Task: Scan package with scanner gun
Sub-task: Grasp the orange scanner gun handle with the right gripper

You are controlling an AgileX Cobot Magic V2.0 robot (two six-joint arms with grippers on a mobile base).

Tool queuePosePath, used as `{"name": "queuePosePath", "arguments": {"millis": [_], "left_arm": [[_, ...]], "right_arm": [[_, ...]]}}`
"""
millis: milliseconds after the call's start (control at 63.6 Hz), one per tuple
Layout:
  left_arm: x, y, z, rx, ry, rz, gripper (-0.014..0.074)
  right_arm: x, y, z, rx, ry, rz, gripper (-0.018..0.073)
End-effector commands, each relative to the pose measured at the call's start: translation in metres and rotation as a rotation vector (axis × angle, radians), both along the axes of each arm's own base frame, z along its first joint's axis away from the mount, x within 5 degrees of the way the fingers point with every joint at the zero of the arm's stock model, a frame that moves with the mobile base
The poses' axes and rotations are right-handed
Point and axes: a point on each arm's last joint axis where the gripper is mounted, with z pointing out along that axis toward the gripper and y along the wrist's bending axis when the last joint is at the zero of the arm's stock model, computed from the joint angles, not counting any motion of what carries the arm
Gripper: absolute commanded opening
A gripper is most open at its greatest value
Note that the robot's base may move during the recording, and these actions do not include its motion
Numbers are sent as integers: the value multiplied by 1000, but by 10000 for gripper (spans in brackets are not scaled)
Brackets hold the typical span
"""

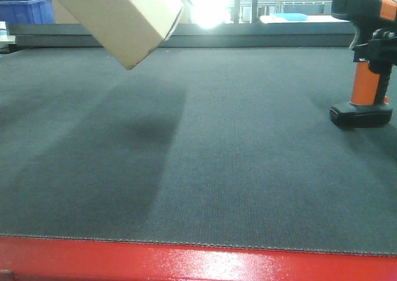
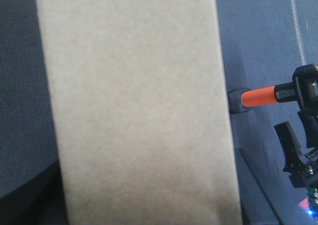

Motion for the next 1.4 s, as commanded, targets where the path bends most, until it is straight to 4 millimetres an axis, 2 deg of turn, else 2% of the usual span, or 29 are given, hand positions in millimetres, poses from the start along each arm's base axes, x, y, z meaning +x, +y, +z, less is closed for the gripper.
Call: {"name": "queuePosePath", "arguments": {"millis": [0, 299, 535, 912, 1384], "left_arm": [[-3, -1, 9, -30, -22, 8, -111], [-3, -1, 9, -30, -22, 8, -111], [-3, 0, 9, -26, -23, 8, -111], [-3, 0, 9, -26, -23, 8, -111], [-3, 0, 9, -24, -23, 9, -111]], "right_arm": [[3, -1, -2, 5, -48, -15, 560], [8, -2, -3, -13, -114, -28, 560], [16, 2, 4, -8, -141, -15, 560], [32, 6, 12, 33, -99, -16, 560], [40, 4, 0, 51, -57, -51, 560]]}}
